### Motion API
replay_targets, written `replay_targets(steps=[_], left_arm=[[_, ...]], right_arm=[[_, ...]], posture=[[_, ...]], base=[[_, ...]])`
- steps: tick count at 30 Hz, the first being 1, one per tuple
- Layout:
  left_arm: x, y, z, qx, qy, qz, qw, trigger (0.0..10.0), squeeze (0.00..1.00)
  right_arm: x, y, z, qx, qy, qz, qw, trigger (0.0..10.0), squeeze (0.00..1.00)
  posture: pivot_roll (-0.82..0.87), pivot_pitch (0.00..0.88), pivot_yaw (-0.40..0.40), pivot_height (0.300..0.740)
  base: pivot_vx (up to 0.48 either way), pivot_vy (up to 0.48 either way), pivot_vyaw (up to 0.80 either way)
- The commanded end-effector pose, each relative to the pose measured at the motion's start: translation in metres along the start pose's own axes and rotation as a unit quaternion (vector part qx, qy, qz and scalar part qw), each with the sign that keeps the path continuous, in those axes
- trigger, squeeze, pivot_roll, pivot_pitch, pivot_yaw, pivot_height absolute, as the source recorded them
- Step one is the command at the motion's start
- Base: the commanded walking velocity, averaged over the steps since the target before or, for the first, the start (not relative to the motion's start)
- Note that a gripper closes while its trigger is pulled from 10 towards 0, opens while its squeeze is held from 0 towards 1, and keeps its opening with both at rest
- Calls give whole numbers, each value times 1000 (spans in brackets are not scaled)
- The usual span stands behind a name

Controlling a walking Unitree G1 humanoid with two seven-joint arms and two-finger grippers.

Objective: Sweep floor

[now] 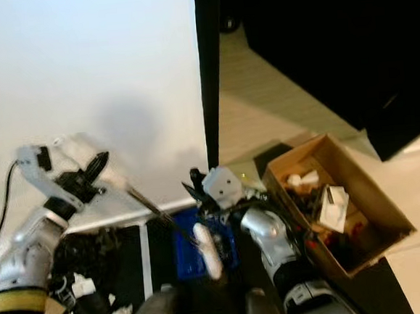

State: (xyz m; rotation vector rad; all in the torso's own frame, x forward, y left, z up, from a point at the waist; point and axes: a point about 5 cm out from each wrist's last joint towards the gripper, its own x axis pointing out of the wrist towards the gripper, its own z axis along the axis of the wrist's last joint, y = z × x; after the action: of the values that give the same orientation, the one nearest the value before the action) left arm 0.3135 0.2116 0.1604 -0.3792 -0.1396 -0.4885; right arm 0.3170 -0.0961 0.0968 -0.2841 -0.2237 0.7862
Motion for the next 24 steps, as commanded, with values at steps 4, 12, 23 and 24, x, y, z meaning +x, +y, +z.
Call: replay_targets(steps=[4, 12, 23, 24], left_arm=[[-35, 21, 45, 69, 2, 13, 998, 10000, 0], [-61, 15, 51, 127, 64, -2, 990, 10000, 0], [-73, 19, 54, 172, 120, 64, 976, 10000, 0], [-73, 19, 54, 172, 120, 64, 976, 10000, 0]], right_arm=[[-4, 10, -13, 32, 25, 1, 999, 10000, 0], [-5, 8, -13, 47, 19, -21, 998, 10000, 0], [-9, -9, 7, 56, -47, -83, 994, 10000, 0], [-9, -9, 7, 56, -47, -83, 994, 10000, 0]], posture=[[297, 290, 74, 740], [314, 279, 77, 740], [349, 229, 118, 740], [349, 229, 118, 740]], base=[[0, 0, 0], [0, 0, 0], [0, 0, 0], [0, 0, 0]])
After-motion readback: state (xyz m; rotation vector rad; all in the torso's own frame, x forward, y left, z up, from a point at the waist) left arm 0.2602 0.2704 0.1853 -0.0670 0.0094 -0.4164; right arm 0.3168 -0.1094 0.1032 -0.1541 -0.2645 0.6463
